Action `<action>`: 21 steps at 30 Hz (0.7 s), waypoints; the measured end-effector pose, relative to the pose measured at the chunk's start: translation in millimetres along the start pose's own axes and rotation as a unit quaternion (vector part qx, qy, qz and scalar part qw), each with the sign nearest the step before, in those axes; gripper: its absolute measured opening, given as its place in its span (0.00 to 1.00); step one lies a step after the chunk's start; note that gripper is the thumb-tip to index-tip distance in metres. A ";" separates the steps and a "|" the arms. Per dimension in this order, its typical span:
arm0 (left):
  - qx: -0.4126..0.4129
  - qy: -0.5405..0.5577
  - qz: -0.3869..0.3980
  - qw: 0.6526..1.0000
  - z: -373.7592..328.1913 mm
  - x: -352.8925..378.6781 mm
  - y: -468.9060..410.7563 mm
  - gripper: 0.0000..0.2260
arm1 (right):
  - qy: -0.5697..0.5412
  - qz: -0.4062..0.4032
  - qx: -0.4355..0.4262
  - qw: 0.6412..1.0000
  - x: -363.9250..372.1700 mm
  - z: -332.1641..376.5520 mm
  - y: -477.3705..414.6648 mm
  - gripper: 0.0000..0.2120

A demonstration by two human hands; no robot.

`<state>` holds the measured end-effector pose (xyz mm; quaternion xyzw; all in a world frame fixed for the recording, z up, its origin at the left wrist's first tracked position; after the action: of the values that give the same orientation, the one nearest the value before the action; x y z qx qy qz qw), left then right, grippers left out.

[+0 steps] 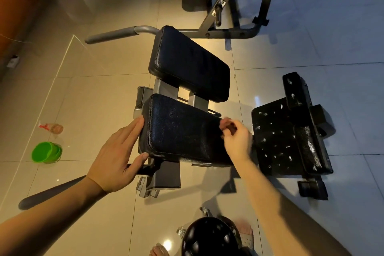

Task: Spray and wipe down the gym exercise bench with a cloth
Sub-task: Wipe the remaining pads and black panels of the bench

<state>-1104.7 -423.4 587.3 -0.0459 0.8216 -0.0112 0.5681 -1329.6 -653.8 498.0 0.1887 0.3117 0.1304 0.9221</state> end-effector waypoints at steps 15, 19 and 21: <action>0.000 0.001 -0.003 1.000 0.9 0.1 -0.1 0.35 | 0.019 0.070 -0.083 0.994 5.5 4.4 55.4 0.11; 0.002 -0.004 -0.003 1.000 0.9 0.1 1.0 0.35 | 0.010 0.015 -0.051 0.999 11.5 13.5 57.0 0.07; 0.001 -0.004 -0.002 1.000 0.7 0.9 1.2 0.35 | 0.033 0.018 -0.073 0.997 9.4 10.2 77.1 0.05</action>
<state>-1104.5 -422.3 586.1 -0.0471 0.8191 -0.0136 0.5715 -1325.5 -584.1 533.6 0.1224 0.3282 0.1754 0.9201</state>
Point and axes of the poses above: each hand's wrist, its own y-axis away from the middle knuckle, its own x-axis out of the palm, z = x × y, the point moved 2 cm from there along -y, towards the middle knuckle, and after that the axes turned 14 degrees about x, right-handed, at the moved point
